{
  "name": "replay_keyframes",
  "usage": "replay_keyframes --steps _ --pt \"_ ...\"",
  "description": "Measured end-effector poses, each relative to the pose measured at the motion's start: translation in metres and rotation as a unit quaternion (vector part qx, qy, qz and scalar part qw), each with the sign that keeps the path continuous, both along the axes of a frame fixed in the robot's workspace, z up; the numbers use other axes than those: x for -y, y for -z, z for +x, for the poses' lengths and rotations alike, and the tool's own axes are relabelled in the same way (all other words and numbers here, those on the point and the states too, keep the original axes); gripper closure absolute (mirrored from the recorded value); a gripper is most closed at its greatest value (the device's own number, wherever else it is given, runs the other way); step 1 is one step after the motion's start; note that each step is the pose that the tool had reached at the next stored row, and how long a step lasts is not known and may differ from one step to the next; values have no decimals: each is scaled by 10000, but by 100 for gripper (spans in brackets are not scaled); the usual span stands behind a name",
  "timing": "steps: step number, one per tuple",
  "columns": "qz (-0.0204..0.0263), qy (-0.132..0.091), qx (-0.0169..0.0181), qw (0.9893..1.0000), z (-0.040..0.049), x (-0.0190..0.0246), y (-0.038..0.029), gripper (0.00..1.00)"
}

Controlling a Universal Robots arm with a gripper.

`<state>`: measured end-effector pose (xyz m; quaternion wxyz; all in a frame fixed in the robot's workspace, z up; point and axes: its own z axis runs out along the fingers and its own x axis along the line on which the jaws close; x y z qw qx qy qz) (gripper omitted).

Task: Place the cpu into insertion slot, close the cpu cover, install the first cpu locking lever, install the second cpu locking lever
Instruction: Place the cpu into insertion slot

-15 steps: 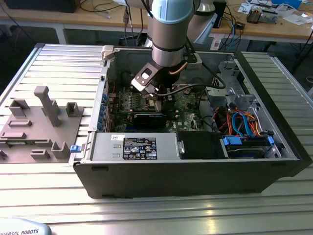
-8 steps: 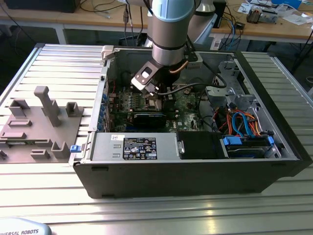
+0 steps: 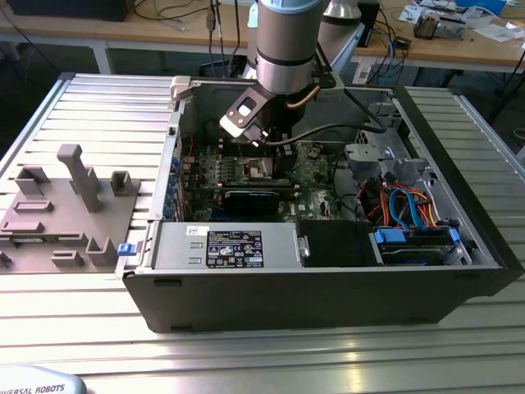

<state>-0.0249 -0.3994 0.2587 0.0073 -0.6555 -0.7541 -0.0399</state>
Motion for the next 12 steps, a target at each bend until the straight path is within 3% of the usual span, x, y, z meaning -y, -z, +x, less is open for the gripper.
replay_keyframes --steps 12 --pt "1 0 1 10000 0 0 20 46"
